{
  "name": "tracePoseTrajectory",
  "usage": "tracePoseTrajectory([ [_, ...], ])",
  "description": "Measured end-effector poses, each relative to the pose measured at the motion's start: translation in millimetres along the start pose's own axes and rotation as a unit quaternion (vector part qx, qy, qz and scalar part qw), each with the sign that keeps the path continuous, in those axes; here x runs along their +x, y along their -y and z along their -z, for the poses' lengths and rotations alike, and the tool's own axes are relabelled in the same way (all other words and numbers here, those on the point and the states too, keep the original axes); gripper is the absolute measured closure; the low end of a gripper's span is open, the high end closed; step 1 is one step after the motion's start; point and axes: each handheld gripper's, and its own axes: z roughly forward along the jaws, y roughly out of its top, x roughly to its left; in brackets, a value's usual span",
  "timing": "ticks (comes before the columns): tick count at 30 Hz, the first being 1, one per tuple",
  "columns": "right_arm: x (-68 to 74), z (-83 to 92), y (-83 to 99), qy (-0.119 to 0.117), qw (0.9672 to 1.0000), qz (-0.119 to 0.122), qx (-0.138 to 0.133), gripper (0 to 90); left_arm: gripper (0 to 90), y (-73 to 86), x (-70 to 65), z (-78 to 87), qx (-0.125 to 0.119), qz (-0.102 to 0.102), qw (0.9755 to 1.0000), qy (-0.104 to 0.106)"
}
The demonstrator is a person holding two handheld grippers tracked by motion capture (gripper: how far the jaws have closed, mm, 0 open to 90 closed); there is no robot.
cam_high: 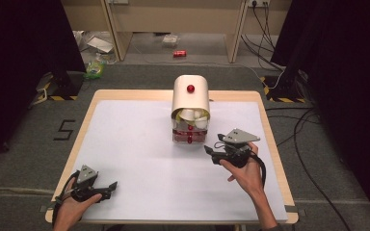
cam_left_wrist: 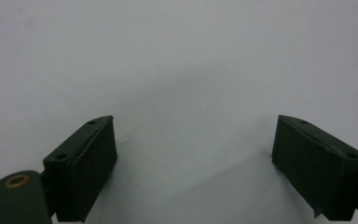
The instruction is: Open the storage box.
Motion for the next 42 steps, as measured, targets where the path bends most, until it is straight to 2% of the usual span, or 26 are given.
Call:
tracePoseTrajectory([
  [22, 9.8, -9.2, -27.4, -0.015, 0.9996, 0.021, -0.014, 35.2, 13.0, 0.0, 0.3, 0.0, 0.0, 0.001, 1.0, 0.001],
  [26, 12.1, -11.4, -30.9, -0.019, 0.9995, 0.019, -0.019, 35.1, 13.0, 0.0, 0.4, 0.0, 0.0, 0.001, 1.0, 0.001],
  [42, 17.9, -24.1, -49.4, -0.019, 0.9988, 0.033, -0.031, 35.9, 13.0, 0.0, 0.2, 0.0, 0.0, 0.001, 1.0, 0.001],
])
